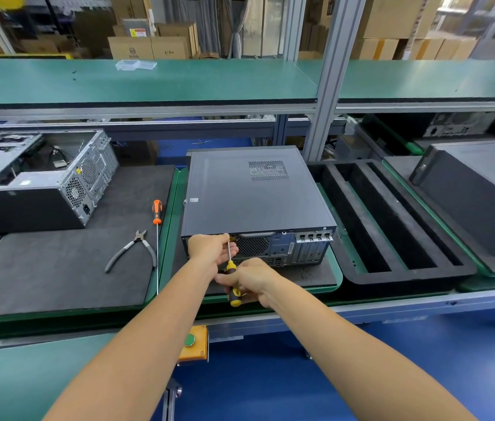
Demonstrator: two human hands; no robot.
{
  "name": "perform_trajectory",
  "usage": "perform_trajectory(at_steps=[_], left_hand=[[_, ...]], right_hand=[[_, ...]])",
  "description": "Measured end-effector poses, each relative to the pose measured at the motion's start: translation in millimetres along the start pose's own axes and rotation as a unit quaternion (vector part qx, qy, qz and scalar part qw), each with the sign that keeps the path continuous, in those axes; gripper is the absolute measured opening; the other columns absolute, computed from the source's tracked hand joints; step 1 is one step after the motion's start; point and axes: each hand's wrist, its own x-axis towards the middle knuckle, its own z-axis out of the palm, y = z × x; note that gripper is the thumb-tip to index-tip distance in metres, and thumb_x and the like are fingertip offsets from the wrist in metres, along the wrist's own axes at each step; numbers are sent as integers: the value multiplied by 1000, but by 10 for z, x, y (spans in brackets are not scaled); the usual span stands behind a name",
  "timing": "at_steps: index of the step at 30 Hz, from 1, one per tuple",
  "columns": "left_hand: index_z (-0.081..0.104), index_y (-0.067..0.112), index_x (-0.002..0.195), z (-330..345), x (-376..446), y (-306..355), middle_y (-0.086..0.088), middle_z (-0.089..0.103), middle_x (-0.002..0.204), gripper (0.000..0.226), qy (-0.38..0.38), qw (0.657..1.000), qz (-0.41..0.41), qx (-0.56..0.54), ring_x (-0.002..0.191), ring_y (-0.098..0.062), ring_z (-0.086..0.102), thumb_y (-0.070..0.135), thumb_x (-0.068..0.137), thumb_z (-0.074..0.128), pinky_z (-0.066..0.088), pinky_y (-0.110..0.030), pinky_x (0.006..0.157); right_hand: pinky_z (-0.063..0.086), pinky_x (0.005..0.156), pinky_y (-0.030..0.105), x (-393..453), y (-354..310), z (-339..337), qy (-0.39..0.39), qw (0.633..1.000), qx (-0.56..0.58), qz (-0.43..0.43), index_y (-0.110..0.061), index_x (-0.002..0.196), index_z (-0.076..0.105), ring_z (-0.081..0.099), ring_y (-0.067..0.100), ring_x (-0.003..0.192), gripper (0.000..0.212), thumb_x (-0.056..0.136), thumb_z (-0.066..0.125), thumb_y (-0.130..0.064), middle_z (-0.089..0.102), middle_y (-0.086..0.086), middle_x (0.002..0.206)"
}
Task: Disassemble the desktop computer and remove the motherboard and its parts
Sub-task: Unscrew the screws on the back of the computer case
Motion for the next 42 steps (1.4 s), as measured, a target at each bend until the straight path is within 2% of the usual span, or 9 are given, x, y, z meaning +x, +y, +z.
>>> perform_trajectory(at_steps=[5, 9, 15, 20, 24, 30, 34, 37, 42], left_hand=[[59, -7, 89, -30, -8, 32, -20, 68, 71, 5, -28, 1000, -7, -12, 55, -23, 69, -6, 87, 63, 54, -26, 45], [59, -7, 80, -17, 8, 31, -17, 66, 63, 7, -20, 1000, -6, 5, 47, -19, 67, -7, 87, 62, 53, -25, 44], [62, -12, 91, -29, 33, 40, -19, 68, 69, 8, -21, 1000, -15, -11, 55, -20, 69, -6, 86, 63, 53, -22, 47], [60, -13, 95, -50, -3, 37, -21, 68, 74, 10, -47, 998, -28, -38, 56, -21, 70, -6, 89, 60, 54, -23, 48], [62, -10, 90, -39, -18, 50, -21, 70, 75, 16, -32, 998, -31, -34, 62, -25, 72, 2, 85, 70, 56, -25, 49], [62, -10, 88, 39, -24, 7, -21, 70, 73, 12, 0, 999, -19, -29, 59, -24, 72, 1, 88, 66, 54, -23, 46], [61, -13, 90, 48, -44, 23, -21, 68, 71, 12, -6, 999, -14, -31, 52, -20, 69, -1, 90, 63, 53, -21, 44], [59, -15, 94, 42, -63, 30, -22, 66, 72, 13, -22, 998, -14, -49, 46, -18, 67, -3, 91, 59, 51, -20, 43], [57, -14, 94, 20, -84, 33, -22, 65, 76, 13, -40, 996, -26, -71, 46, -17, 66, -1, 94, 56, 51, -20, 42]], right_hand=[[41, 49, 22, 47, 47, 7, 10, 1000, 1, -14, -13, 90, 52, 42, 11, 54, 19, 92, 65, -27, 48, 2, 68], [53, 56, 25, -19, 13, 55, -58, 998, 30, 12, -16, 102, 50, 56, 13, 53, 21, 99, 51, -37, 53, 4, 70], [58, 77, 40, -100, -93, -107, -187, 978, 87, 32, -3, 119, 46, 66, 26, 83, 21, 101, 37, -4, 65, 18, 97], [59, 76, 43, 0, -54, -78, -122, 992, 18, 20, -5, 97, 55, 67, 24, 73, 5, 94, 58, -3, 66, 15, 83], [61, 68, 38, 78, -36, -19, -65, 997, -30, 13, -8, 87, 59, 69, 20, 66, 16, 83, 74, -10, 69, 9, 75], [54, 65, 28, 99, 21, -6, -27, 994, -107, -21, -16, 85, 54, 56, 15, 70, 27, 79, 79, -25, 60, 4, 85], [54, 88, 41, -9, 14, -91, -182, 983, -30, 12, -11, 102, 52, 63, 21, 90, 14, 97, 57, -22, 65, 9, 99], [53, 90, 40, -65, -43, -204, -294, 955, 44, 17, -4, 117, 51, 63, 26, 104, 20, 102, 40, -10, 65, 13, 110], [56, 79, 32, -38, -67, -86, -185, 982, 8, 27, -7, 97, 56, 70, 22, 81, 12, 100, 44, -5, 71, 10, 86]])
